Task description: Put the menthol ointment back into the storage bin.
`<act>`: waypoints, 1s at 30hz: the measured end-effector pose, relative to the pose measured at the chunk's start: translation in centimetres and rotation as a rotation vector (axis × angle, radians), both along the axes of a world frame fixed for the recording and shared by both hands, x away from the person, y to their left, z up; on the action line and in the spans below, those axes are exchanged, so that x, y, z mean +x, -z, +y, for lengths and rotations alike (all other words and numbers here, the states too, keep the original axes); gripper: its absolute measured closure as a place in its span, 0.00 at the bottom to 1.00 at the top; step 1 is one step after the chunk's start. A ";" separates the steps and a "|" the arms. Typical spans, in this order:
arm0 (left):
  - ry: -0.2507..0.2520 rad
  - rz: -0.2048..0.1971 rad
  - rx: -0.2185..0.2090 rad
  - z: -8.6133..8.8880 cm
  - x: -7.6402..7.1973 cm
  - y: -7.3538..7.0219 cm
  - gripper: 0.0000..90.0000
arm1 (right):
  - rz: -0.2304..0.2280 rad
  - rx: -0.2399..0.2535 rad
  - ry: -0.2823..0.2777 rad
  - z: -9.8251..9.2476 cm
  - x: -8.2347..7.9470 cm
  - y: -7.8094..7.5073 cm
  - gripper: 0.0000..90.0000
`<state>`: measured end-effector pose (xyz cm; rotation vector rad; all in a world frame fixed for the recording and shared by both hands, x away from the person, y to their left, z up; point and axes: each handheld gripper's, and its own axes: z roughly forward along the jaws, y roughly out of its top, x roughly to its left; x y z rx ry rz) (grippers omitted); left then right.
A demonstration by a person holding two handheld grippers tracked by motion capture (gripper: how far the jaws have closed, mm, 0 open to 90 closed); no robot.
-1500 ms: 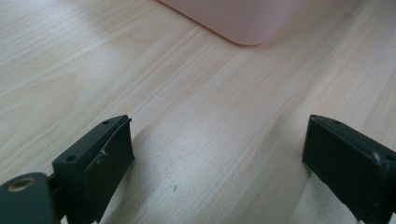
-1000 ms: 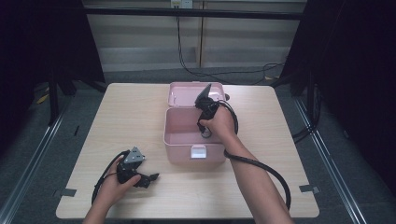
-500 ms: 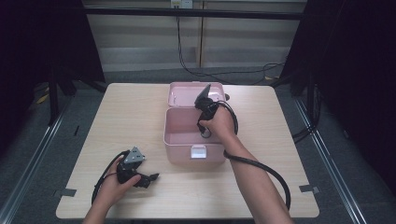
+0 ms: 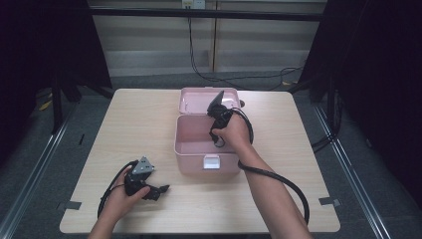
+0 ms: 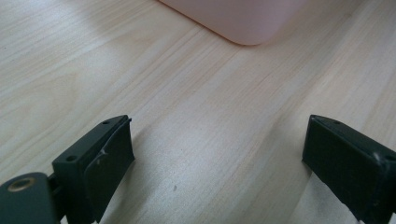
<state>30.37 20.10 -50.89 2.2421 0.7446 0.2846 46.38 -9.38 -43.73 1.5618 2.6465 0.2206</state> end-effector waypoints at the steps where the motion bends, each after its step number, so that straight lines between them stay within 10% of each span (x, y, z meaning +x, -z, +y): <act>1: 0.000 0.000 0.000 0.0 0.0 0.0 0.09 | 0.000 -0.002 -0.003 0.0 0.0 0.0 0.50; 30: 0.003 0.002 -0.001 0.0 0.0 0.0 0.09 | -0.016 0.028 -0.048 -0.6 -1.4 -3.7 0.34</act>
